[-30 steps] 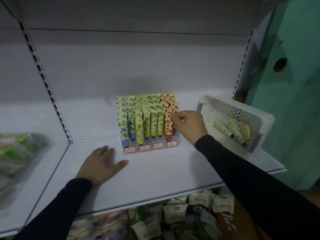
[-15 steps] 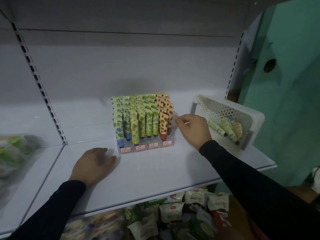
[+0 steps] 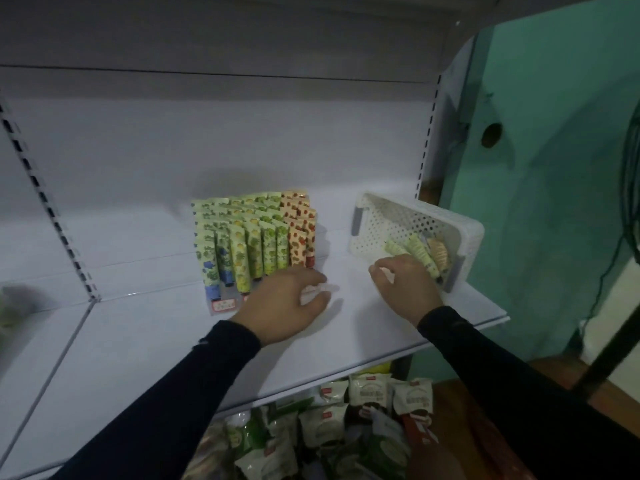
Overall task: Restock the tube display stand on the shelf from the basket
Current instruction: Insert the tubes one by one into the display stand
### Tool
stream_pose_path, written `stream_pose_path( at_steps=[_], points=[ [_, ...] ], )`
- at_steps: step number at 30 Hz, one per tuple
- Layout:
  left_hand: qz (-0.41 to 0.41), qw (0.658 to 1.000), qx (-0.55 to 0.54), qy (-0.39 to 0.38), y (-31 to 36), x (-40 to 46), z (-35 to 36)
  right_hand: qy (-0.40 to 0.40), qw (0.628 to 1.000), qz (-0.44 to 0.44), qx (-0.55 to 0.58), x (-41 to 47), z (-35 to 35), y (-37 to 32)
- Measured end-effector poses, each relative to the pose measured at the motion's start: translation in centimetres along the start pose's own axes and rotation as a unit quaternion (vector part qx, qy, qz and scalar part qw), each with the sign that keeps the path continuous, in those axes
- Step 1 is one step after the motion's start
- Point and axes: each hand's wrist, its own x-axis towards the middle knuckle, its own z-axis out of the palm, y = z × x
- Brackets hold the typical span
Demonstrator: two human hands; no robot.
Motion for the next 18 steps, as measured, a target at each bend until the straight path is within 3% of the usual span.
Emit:
stream_pose_path(
  at_steps=[3,5,11,18],
  points=[
    [0.014,0.999,0.015,-0.045,1.3,3.5,3.1,-0.103,0.991,0.055,-0.069,-0.5,0.3,1.7],
    [0.013,0.997,0.024,-0.072,1.6,5.8,4.8,-0.131,0.985,0.066,-0.094,-0.8,0.7,2.4],
    [-0.001,0.988,0.034,-0.148,1.4,11.9,9.6,-0.109,0.983,0.045,-0.14,-0.4,1.4,4.1],
    [0.043,0.976,0.07,-0.2,0.4,15.0,13.9,-0.075,0.986,0.035,-0.144,-1.0,0.4,6.9]
  ],
)
